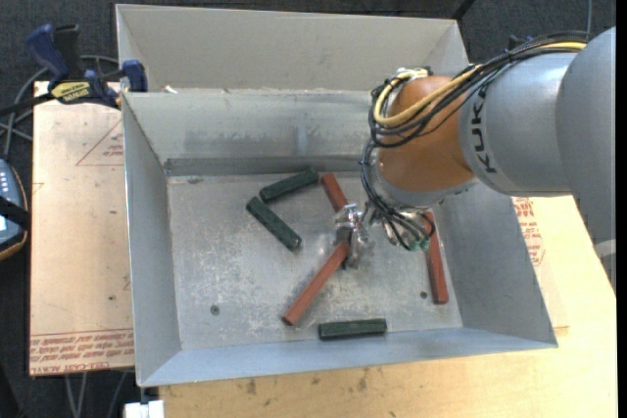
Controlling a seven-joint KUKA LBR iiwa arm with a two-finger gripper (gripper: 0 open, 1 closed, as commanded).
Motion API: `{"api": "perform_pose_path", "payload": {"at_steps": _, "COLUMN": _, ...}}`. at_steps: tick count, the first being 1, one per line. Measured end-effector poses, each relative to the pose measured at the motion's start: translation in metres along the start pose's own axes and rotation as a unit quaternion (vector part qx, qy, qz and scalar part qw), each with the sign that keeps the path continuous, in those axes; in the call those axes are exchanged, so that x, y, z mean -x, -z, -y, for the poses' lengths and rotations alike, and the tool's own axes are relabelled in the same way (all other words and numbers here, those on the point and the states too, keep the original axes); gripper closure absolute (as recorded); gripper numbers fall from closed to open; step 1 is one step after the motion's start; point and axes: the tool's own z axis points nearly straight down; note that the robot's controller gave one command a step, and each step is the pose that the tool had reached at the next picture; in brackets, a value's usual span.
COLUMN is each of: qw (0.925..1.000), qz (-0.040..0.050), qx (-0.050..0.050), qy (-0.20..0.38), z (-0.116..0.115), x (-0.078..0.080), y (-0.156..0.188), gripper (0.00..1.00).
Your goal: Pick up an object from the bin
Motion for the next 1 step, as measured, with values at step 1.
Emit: {"api": "perform_pose_path", "payload": {"at_steps": 1, "qw": 1.0, "qz": -0.0004, "qx": 0.0, "qy": 0.0, "z": -0.0001, "x": -0.0002, "y": -0.0005, "gripper": 0.0}}
